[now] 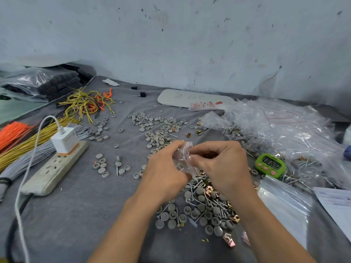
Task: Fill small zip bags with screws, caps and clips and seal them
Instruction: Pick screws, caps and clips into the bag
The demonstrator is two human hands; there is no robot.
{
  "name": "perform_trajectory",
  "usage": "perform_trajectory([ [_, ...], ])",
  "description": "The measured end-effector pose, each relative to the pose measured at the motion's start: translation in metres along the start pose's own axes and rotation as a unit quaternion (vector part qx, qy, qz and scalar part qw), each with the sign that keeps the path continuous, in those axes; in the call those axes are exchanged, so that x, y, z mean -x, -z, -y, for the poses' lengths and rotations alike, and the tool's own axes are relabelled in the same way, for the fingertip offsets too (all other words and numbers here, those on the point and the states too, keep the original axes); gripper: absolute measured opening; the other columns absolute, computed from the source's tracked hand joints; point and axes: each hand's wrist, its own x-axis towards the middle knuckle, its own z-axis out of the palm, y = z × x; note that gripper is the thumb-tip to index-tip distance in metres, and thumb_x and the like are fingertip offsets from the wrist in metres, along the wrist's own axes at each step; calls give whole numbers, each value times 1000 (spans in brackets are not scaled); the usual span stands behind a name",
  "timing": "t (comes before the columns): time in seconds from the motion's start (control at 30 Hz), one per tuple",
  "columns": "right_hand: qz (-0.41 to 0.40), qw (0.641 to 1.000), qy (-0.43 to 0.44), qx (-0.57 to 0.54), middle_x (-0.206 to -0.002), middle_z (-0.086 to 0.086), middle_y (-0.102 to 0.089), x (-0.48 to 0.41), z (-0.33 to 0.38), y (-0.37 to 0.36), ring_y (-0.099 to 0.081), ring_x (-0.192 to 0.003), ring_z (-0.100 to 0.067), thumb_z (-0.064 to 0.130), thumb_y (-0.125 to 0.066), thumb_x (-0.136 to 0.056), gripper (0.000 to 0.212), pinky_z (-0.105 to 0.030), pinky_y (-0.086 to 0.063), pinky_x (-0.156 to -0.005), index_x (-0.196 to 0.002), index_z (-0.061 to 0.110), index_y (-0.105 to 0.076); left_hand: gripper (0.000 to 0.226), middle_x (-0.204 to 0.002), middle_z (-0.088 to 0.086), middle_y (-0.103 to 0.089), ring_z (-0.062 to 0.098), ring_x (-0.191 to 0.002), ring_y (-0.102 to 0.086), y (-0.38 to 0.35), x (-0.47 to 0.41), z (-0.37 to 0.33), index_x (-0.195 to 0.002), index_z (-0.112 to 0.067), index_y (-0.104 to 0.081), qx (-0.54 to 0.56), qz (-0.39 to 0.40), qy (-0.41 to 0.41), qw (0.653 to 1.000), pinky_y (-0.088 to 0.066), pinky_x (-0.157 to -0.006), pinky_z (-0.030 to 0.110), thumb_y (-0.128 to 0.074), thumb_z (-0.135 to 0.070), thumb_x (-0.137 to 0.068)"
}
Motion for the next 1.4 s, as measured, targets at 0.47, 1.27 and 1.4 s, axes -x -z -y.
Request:
perform_trajectory([
  [0.47,166,914,-167,331,-90,9,-71,-40,-52,-4,-59,-72,-7,23,-67,-96,18,-21,-45,-70,-97,37,-79,33,-87,-14,-76,4,-65,-63,12,-5,9,-92,-35,-66,180,-79,70,978,-45,-64,28,-78,-12,-73],
  [1.27,93,880,-166,435,-112,-3,-71,-31,-53,28,-67,-93,-27,14,-68,-85,29,-36,-58,-83,-87,42,-75,35,-87,-33,-69,-3,-68,-65,11,-3,2,-96,-43,-64,84,-75,87,990,-40,-53,15,-78,-20,-73],
  [1.4,113,889,-168,412,-116,-2,-70,-30,-57,26,-67,-99,-26,10,-64,-86,35,-37,-58,-91,-87,43,-75,36,-87,-36,-67,-10,-81,-63,8,-3,2,-98,-45,-64,78,-74,80,991,-41,-58,16,-78,-21,-74],
])
